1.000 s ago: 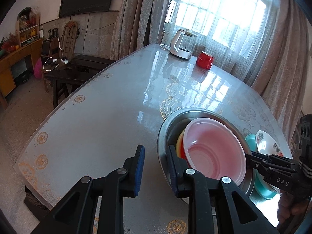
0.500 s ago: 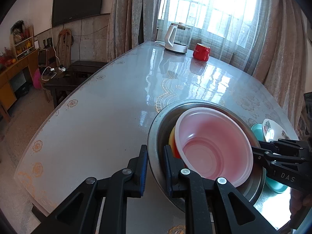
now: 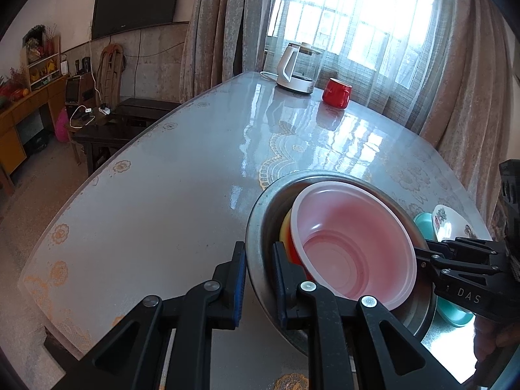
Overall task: Organize plates and bowls
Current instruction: 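Grasp the rim of the steel bowl with the right gripper and lift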
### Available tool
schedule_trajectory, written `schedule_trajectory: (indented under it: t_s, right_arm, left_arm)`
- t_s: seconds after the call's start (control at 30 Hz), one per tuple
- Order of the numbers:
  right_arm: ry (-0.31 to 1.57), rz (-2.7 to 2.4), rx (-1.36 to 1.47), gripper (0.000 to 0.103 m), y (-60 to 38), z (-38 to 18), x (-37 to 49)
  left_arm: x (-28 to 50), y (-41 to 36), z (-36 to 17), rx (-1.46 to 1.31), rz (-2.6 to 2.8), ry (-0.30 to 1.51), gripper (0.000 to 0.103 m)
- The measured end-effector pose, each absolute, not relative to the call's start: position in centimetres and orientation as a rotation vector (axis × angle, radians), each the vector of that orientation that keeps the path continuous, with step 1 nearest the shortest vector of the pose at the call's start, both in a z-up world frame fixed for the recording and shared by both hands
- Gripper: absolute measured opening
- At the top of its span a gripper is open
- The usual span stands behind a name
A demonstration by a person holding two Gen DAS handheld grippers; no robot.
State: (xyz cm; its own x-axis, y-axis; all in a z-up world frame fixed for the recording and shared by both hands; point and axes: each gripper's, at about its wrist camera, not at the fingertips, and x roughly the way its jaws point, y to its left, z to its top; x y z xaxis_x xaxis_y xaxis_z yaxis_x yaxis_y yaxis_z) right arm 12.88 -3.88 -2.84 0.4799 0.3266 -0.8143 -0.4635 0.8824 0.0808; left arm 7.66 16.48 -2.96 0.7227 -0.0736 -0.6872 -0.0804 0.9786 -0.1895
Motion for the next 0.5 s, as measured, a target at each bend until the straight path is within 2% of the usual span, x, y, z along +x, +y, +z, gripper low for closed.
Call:
schedule_trajectory:
  t_s: [0.5]
  right_arm:
    - [0.943,0.535,-0.056,0.022,-4.6,-1.7,12.1]
  left_arm:
    - [6.0,16.3,-0.6,-0.22,0.032,0.697,0.013]
